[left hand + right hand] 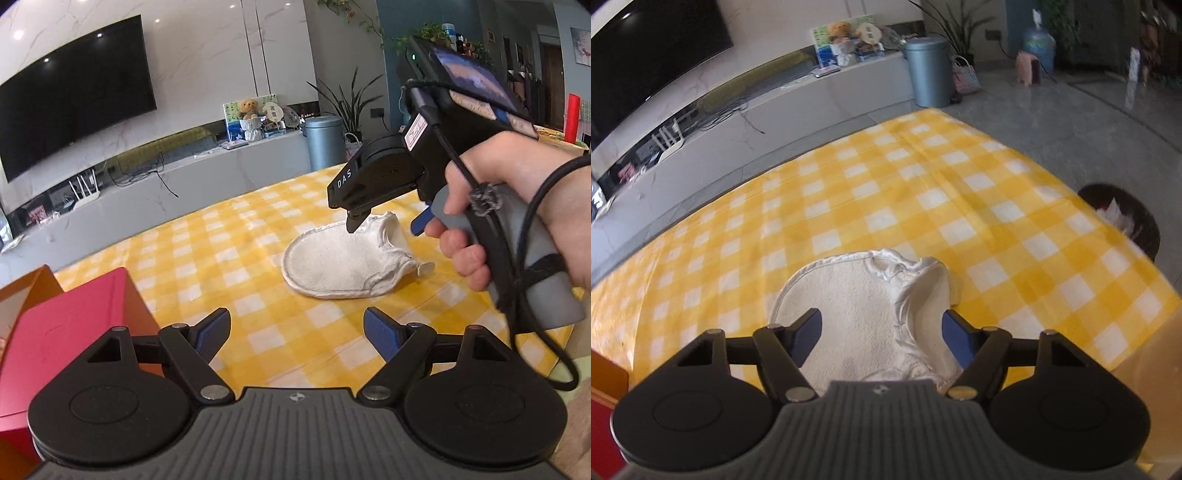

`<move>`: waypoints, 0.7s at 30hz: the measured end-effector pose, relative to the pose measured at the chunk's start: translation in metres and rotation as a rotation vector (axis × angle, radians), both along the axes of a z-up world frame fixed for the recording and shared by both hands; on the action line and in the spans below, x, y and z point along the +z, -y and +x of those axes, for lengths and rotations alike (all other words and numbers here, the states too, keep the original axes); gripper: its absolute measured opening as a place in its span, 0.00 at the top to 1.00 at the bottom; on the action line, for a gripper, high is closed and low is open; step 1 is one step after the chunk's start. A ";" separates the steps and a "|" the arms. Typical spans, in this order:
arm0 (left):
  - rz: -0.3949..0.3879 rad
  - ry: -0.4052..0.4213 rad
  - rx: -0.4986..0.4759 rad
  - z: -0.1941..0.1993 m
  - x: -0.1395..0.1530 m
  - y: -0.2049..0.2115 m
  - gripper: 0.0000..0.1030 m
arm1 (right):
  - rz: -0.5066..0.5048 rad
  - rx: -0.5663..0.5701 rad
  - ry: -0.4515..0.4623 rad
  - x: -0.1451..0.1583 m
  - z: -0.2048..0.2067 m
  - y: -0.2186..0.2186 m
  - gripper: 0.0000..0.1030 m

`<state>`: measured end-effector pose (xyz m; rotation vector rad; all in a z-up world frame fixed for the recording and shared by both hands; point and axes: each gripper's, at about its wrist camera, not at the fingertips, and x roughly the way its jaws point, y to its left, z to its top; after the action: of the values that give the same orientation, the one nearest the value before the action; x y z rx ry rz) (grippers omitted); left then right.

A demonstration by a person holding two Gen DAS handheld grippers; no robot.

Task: Organize soft objects
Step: 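Grasp the white terry bib with the right tool, then move the left tool to the yellow cloth and close on it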

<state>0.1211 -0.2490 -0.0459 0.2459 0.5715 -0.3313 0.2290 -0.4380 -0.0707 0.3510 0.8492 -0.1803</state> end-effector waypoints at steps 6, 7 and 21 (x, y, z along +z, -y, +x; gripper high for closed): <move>-0.030 -0.032 0.017 0.005 0.005 0.005 0.07 | 0.012 -0.011 -0.037 -0.021 0.014 0.005 0.37; -0.028 -0.029 0.022 0.005 0.006 0.006 0.07 | 0.013 -0.005 -0.041 -0.026 0.017 0.004 0.37; 0.054 -0.017 0.123 -0.007 0.015 0.002 0.07 | 0.034 0.035 -0.037 -0.029 0.016 -0.004 0.94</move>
<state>0.1140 -0.2509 -0.0307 0.2593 0.6096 -0.1994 0.2451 -0.4338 -0.0993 0.3655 0.8953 -0.1399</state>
